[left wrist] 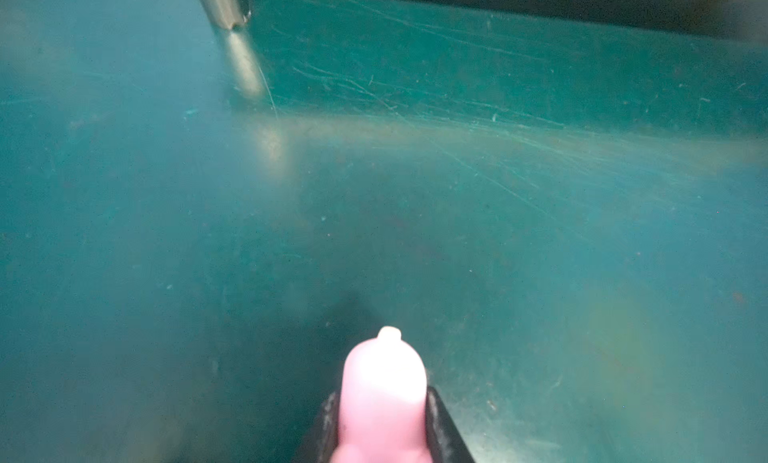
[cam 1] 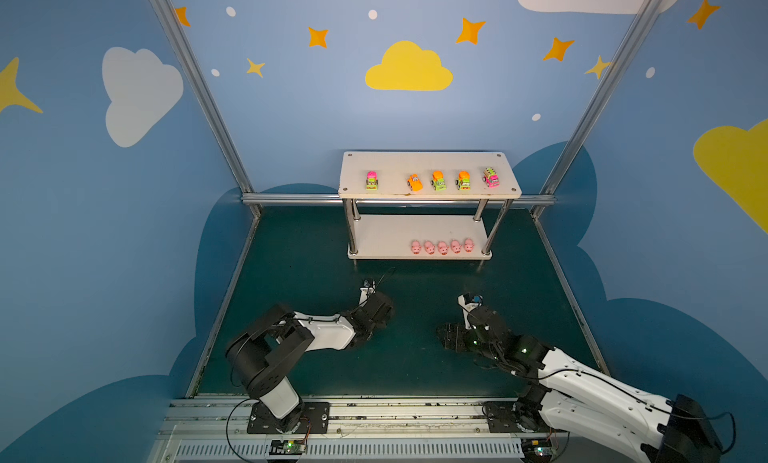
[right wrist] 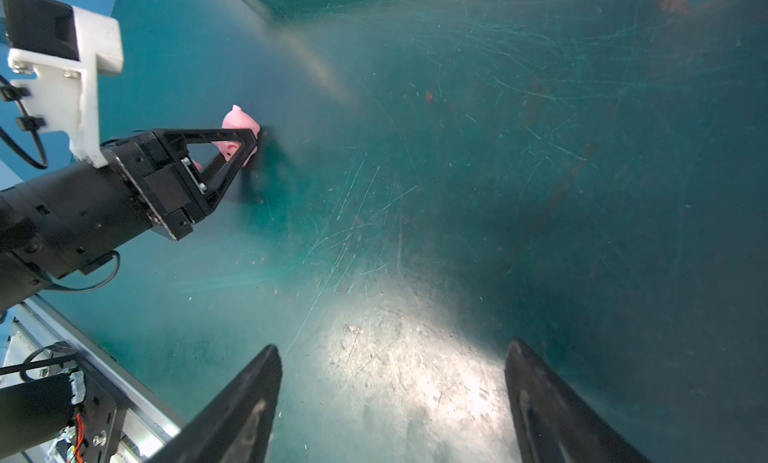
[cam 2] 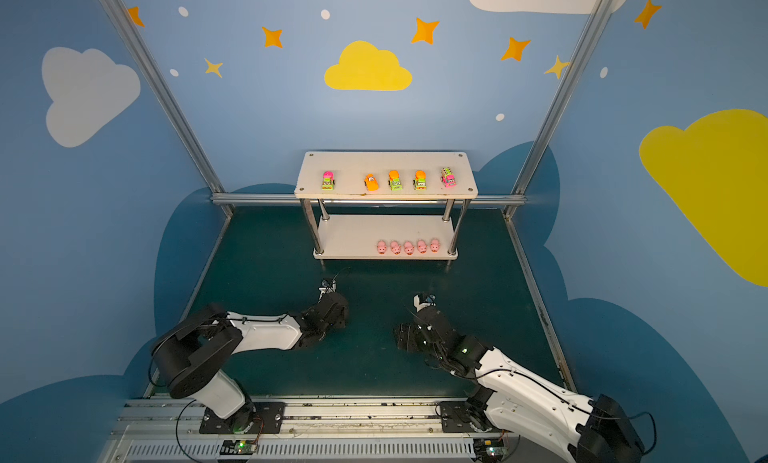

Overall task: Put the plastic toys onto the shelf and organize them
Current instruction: 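Carry the pig with the left gripper to the lower shelf and open beside the row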

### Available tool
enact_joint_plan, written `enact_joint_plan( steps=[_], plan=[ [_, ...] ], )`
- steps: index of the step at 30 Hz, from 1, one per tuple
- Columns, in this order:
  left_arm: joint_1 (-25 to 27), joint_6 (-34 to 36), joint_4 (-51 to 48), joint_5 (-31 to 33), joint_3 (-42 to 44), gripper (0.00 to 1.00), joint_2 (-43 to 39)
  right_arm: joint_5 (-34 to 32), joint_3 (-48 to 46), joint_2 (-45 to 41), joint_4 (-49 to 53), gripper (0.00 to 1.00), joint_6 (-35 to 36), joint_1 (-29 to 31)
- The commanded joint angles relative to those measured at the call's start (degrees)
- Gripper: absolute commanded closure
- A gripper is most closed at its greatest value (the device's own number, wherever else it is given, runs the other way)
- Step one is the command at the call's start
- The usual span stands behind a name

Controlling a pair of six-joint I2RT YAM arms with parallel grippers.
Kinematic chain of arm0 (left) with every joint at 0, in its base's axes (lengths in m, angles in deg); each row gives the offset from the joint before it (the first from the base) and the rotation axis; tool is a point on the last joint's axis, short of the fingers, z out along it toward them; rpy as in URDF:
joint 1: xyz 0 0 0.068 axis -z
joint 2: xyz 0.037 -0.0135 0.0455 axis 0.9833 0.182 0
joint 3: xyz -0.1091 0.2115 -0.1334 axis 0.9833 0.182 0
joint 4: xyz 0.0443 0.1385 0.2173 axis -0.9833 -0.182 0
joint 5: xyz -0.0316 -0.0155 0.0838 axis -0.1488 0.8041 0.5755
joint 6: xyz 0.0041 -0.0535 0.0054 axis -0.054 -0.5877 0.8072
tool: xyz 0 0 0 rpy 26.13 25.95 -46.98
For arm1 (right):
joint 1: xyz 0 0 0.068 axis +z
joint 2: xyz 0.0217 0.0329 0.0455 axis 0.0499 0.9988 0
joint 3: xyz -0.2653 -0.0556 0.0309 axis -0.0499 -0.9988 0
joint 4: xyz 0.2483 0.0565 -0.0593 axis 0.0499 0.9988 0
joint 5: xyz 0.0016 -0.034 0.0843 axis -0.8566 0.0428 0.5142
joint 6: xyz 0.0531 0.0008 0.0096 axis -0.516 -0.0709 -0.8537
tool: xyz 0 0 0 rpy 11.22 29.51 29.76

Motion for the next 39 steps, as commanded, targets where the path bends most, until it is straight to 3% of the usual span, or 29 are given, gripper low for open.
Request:
enact_joint_plan(
  steps=[1, 16, 25, 39],
  plan=[
    [-0.13, -1.16, -2.55, -0.6, 0.06, 0.72, 0.9, 0.17, 1.12, -0.88, 0.0, 0.17, -0.23, 0.19],
    [-0.84, 2.95, -12.29, 1.47, -12.05, 0.73, -0.18, -0.09, 0.0, -3.54, 0.22, 0.17, 0.38, 0.01],
    [-4.51, 7.86, -11.79, -0.62, -22.71, 0.73, 5.2, -2.29, -1.14, -9.2, 3.37, 0.17, 0.93, -0.4],
    [-10.5, 11.56, -12.14, -6.58, -43.74, 0.72, 19.98, -4.19, -1.94, -15.36, 8.89, 0.17, 1.79, -2.08]
  ],
)
